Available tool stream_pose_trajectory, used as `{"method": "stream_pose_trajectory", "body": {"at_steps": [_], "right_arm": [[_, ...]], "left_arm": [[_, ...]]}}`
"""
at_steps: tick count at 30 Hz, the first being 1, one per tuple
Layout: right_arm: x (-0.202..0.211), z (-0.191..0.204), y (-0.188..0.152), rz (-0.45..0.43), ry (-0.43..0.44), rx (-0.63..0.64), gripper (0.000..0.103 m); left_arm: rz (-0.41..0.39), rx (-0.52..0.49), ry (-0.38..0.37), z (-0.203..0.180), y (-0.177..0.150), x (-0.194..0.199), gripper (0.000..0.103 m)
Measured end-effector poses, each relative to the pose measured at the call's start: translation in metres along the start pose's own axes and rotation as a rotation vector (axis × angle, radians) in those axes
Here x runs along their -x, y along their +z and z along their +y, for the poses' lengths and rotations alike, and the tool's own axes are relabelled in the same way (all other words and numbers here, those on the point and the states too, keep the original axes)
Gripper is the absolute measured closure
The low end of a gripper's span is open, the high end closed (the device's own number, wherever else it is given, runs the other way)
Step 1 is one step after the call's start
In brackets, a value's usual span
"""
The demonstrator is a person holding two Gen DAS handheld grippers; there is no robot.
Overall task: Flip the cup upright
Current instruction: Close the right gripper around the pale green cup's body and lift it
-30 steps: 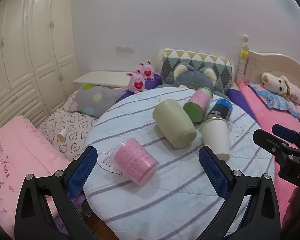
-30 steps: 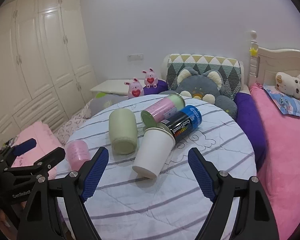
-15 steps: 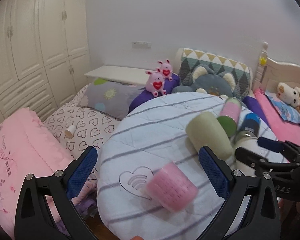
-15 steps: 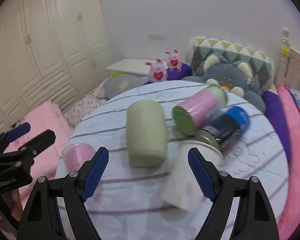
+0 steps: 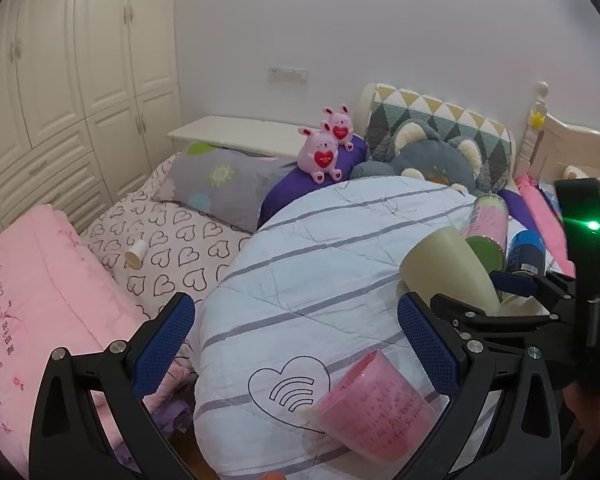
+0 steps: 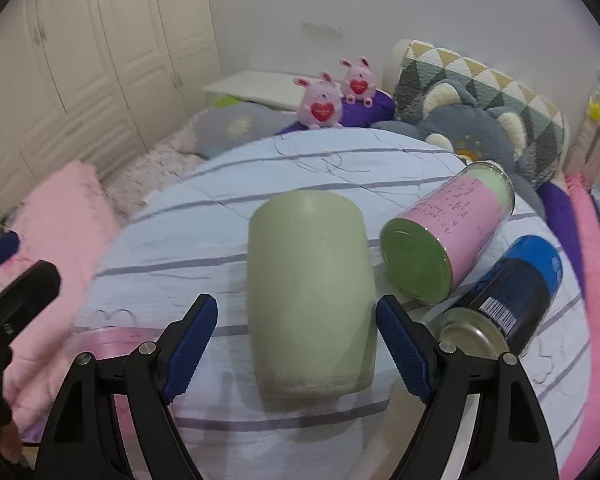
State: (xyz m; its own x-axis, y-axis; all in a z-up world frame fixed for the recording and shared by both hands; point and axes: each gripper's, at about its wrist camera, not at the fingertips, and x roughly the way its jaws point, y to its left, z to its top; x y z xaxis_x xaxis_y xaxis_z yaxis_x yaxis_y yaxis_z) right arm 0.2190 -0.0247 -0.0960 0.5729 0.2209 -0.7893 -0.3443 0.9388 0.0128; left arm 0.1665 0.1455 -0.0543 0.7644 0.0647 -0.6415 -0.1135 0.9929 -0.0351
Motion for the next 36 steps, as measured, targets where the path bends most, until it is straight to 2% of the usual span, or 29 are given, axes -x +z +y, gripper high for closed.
{"method": "stream_pose_trajectory", "body": {"at_steps": [6,11,13,20,27,33,36], "right_arm": [[-0.019,-0.002,0.008,0.061,-0.040,0.013,0.020],[-0.022,0.005,0.010,0.070,-0.041,0.032,0.021],[-0.021,0.006,0.012,0.073,-0.047,0.039,0.024],[-0.007,0.003,0.008,0.075,0.014,-0.001,0.024],[0.023,0.008,-0.006,0.033,0.026,-0.016,0.024],[0.068,0.008,-0.023,-0.042,0.019,-0.025,0.024],[0.091,0.005,-0.039,-0.062,0.016,-0.038,0.024]], "left_arm": [[0.010,-0.010,-0.006,-0.004,-0.002,-0.003,0.001],[0.017,-0.015,-0.005,-0.009,-0.003,-0.002,0.001],[0.011,-0.012,-0.007,-0.009,-0.003,0.002,0.001],[-0.003,-0.004,-0.010,-0.009,-0.004,0.016,0.001],[-0.033,-0.008,-0.026,-0.014,-0.009,0.040,0.001],[-0.100,-0.033,-0.011,-0.023,-0.015,0.075,0.001],[-0.114,-0.057,-0.034,-0.032,-0.023,0.090,0.001]]}}
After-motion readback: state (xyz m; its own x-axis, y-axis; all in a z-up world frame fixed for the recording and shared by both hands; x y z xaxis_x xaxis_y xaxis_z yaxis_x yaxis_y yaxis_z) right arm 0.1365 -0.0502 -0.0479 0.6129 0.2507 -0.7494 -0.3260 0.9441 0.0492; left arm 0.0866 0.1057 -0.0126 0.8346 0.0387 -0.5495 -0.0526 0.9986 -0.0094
